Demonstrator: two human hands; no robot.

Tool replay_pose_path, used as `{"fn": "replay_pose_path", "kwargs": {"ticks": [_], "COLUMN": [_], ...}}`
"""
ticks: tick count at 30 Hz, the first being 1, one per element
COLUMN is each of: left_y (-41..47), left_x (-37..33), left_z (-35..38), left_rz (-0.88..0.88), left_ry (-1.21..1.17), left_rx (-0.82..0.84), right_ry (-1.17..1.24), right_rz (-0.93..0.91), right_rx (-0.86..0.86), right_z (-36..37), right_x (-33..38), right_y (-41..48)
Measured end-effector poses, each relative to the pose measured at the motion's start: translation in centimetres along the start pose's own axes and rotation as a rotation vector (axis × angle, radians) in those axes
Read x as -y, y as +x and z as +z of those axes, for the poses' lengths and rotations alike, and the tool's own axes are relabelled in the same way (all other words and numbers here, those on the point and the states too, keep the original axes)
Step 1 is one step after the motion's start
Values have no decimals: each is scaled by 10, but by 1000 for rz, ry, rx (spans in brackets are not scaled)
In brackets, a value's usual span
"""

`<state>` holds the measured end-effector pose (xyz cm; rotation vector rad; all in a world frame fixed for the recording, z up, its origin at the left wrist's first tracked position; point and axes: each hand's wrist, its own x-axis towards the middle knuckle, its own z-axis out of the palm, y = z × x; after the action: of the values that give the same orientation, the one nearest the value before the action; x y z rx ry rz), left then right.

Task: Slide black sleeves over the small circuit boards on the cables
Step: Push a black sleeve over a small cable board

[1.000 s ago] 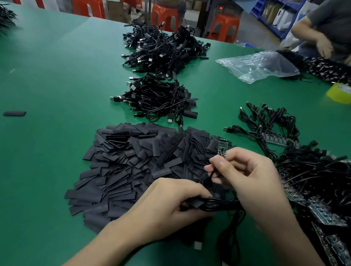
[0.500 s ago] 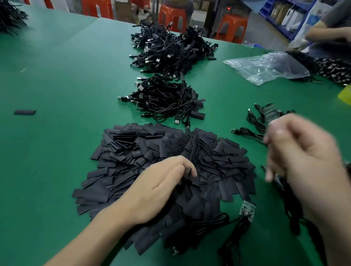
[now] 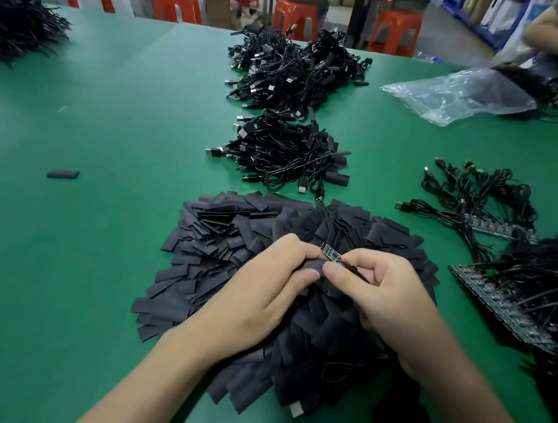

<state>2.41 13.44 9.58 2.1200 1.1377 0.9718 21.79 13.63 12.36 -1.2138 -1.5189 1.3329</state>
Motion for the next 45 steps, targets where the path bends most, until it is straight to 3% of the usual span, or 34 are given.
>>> {"fn": "replay_pose_path", "kwargs": {"ticks": [6, 17, 27, 36, 45], "left_y": [-1, -1, -2, -2, -4], "left_x": [4, 7, 9, 18, 19], "left_z": [-1, -5, -2, -11, -10], "left_rz": [73, 20, 44, 151, 235], "left_ry": [87, 23, 38, 193, 369], "left_rx": [-170, -253, -237, -115, -153], "right_ry": [44, -259, -307, -302, -318], "right_rz": [4, -126, -134, -109, -95], "right_rx": [-38, -156, -118, -86, -77], "right_z": [0, -5, -3, -6, -6], "right_x": [-10, -14, -17, -18, -22], "right_y": [-5, -12, -14, -14, -13]}}
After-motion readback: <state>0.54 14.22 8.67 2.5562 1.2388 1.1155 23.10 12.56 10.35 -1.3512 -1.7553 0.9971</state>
